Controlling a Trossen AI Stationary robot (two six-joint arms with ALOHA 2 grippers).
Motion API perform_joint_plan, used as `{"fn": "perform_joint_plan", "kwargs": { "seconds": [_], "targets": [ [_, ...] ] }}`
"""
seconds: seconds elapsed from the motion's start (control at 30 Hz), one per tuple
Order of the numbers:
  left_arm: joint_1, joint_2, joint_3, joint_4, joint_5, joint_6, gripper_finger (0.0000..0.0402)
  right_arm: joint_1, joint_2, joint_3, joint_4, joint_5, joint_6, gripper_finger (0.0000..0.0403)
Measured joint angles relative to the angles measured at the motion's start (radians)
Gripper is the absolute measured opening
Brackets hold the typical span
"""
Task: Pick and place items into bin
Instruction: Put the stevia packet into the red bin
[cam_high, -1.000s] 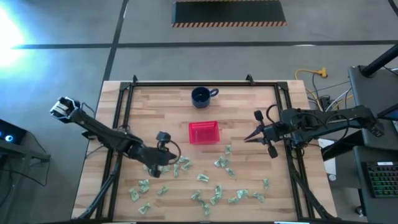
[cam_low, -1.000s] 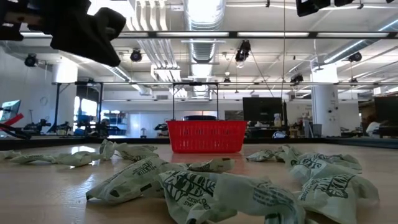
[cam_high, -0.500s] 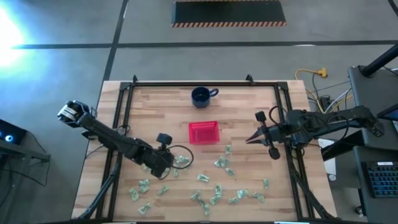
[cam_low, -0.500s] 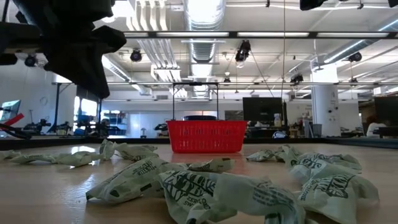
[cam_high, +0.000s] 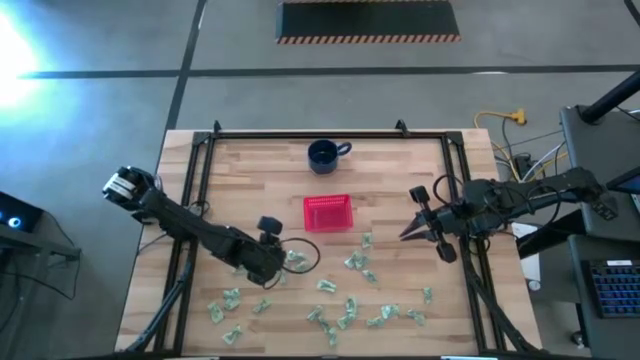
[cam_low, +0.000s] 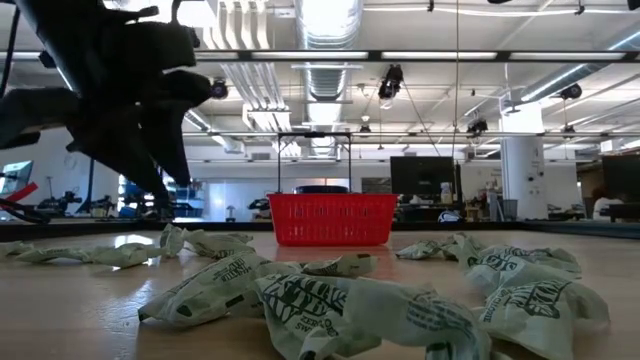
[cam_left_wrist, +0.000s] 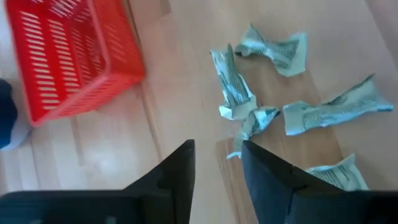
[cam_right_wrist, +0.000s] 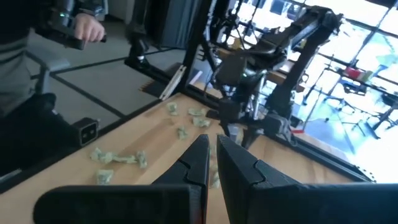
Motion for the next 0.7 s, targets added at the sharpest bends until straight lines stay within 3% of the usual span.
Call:
{"fn": "perform_joint_plan", "kwargs": {
  "seconds": [0.2, 0.7],
  "targets": [
    [0.01, 0.045, 0.004, 0.019, 0.004, 0.01, 0.012, 0.022, -0.002, -0.024, 0.019, 0.003, -0.004, 0.0022],
    [0.07, 0.101, 0.004, 0.053, 0.148, 0.028, 0.012, 0.046, -0.002, -0.072, 0.053, 0.003, 0.012, 0.0022]
  ]
}}
